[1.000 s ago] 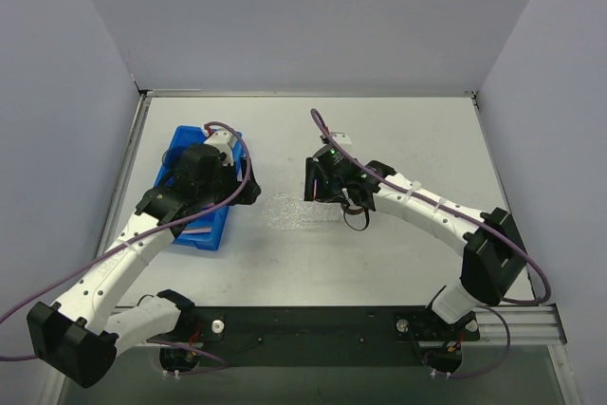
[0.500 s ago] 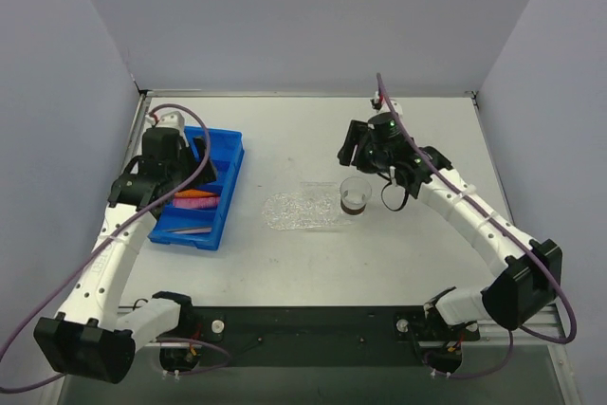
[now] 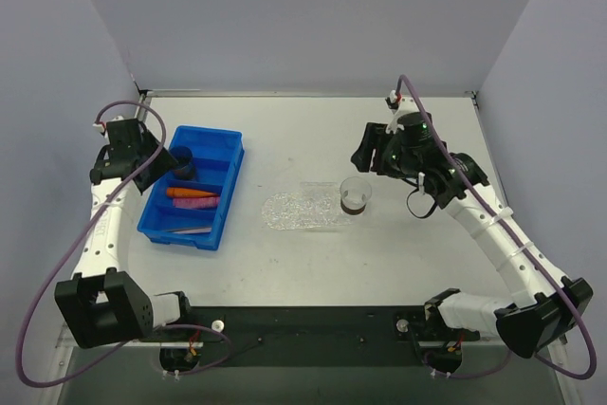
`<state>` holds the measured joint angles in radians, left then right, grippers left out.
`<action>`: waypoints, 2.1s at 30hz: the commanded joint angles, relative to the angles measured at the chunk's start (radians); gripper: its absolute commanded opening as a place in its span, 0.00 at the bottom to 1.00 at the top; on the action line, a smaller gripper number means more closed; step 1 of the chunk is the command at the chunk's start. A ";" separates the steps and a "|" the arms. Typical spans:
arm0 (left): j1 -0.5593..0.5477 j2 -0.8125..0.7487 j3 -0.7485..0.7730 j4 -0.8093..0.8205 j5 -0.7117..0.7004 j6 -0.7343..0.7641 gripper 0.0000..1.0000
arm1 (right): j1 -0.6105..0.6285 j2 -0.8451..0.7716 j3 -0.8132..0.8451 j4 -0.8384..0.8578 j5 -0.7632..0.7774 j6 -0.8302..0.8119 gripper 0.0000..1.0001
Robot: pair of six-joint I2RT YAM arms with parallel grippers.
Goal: Prepare toiletry sets of a toothbrush and toothpaste on the tray
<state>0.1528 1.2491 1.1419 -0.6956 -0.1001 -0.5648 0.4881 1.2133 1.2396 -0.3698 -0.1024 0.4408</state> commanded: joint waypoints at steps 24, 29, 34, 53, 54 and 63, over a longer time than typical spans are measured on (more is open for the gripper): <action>0.001 0.277 -0.011 0.297 -0.096 -0.158 0.52 | -0.057 0.023 0.081 -0.107 -0.106 -0.099 0.48; 0.001 0.317 -0.005 0.306 -0.086 -0.170 0.52 | -0.059 0.029 0.081 -0.107 -0.105 -0.097 0.47; 0.001 0.339 0.005 0.309 -0.079 -0.179 0.42 | -0.062 0.037 0.090 -0.109 -0.112 -0.096 0.46; 0.001 0.288 0.021 0.288 -0.064 -0.150 0.00 | -0.063 0.057 0.120 -0.112 -0.114 -0.103 0.45; 0.001 0.274 0.022 0.291 -0.064 -0.146 0.00 | -0.063 0.057 0.121 -0.113 -0.114 -0.103 0.45; -0.001 0.175 0.079 0.223 -0.072 -0.057 0.00 | -0.062 0.045 0.133 -0.116 -0.118 -0.099 0.45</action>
<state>0.1520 1.5341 1.1313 -0.4728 -0.1749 -0.6697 0.4316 1.2716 1.3293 -0.4824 -0.2108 0.3389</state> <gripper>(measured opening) 0.170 0.454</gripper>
